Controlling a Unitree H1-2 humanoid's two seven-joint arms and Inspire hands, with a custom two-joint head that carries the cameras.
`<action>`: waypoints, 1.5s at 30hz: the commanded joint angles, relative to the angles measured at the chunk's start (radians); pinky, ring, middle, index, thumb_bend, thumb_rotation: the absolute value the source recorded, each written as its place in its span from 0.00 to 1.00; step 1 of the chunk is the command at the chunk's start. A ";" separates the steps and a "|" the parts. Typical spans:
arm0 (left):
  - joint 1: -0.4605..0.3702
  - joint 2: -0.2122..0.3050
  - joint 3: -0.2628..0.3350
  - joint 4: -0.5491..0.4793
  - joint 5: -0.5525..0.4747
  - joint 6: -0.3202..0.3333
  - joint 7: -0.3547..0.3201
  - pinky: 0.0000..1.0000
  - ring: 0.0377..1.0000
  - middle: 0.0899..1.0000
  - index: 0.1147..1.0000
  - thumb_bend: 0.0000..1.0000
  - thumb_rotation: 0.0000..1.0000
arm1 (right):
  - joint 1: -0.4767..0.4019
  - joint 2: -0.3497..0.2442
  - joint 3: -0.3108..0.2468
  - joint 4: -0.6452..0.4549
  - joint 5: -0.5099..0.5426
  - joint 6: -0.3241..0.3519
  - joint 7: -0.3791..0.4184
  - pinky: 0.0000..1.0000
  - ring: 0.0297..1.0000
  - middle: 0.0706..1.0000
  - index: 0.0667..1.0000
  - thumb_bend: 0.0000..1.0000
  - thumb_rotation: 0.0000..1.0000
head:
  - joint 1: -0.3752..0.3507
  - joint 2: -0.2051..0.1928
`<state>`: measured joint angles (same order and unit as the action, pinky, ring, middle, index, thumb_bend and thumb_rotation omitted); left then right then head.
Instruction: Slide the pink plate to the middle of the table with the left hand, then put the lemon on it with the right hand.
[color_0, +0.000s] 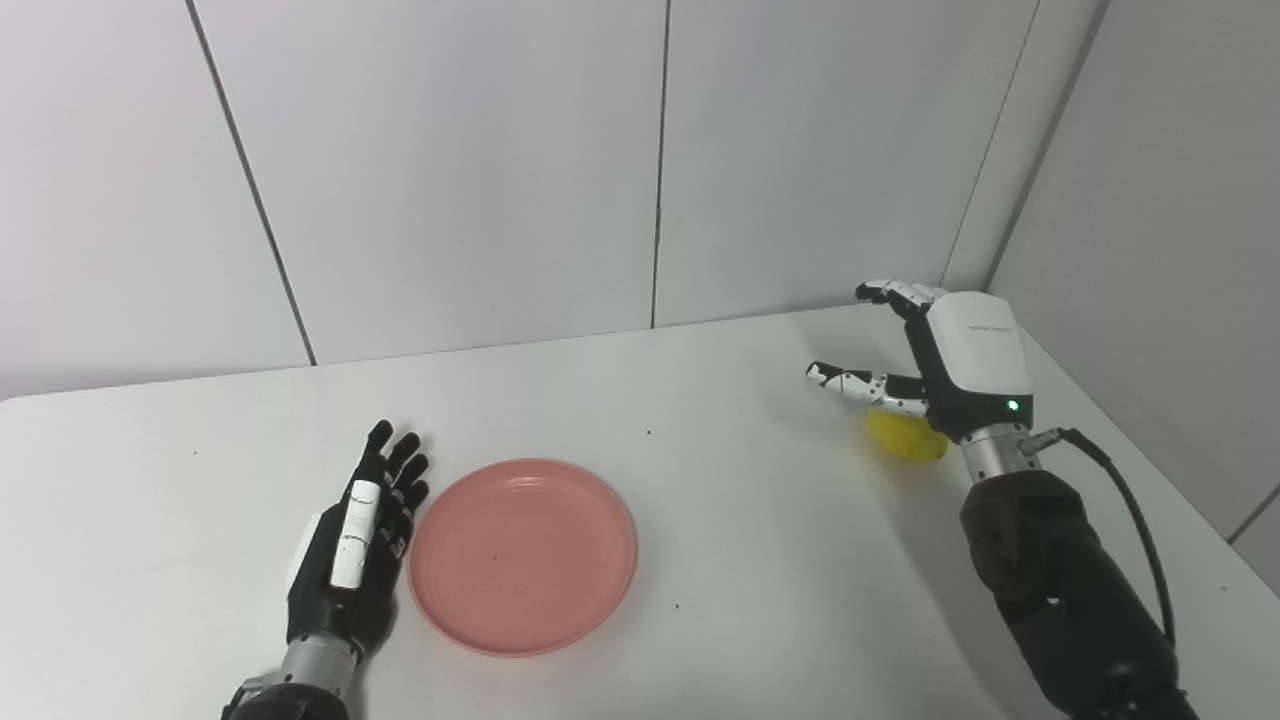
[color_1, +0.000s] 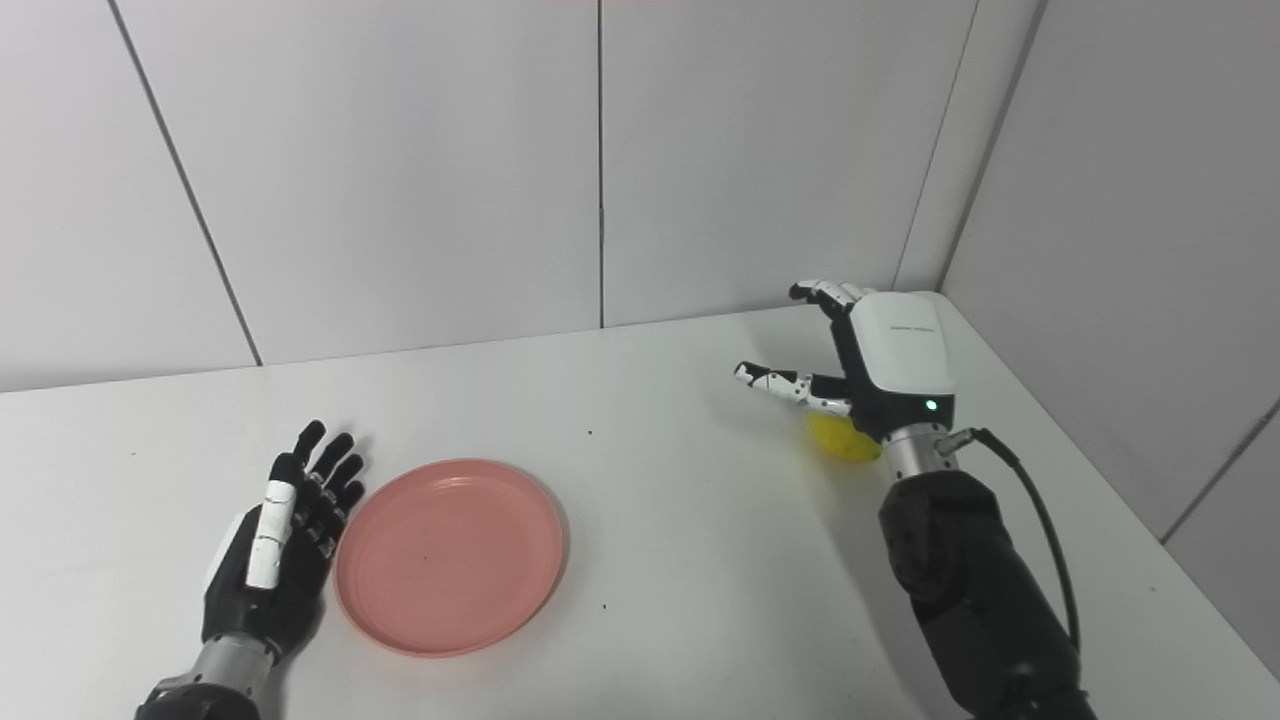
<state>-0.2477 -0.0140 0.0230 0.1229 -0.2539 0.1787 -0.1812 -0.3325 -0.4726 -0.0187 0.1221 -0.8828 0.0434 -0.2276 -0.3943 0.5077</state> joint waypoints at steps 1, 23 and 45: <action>0.035 0.001 -0.005 0.030 0.005 0.045 0.009 1.00 0.97 0.96 1.00 0.80 0.77 | -0.042 -0.039 -0.006 -0.002 -0.011 0.029 -0.019 0.66 0.70 0.69 0.66 0.84 0.85 | 0.001 0.000; 0.030 0.000 -0.001 0.033 -0.001 0.047 0.009 1.00 0.97 0.96 1.00 0.80 0.75 | -0.027 -0.053 0.029 0.146 0.025 0.019 -0.097 0.66 0.72 0.71 0.66 0.84 0.80 | 0.011 0.003; 0.038 -0.005 0.001 0.026 -0.007 0.057 0.012 1.00 0.96 0.96 1.00 0.80 0.74 | -0.004 -0.058 0.066 0.172 0.056 0.036 -0.096 0.63 0.70 0.72 0.68 0.82 0.80 | 0.016 0.005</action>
<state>-0.2449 -0.0163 0.0238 0.1190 -0.2573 0.1794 -0.1809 -0.3178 -0.4965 0.0557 0.3086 -0.8347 0.0707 -0.3122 -0.3804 0.5123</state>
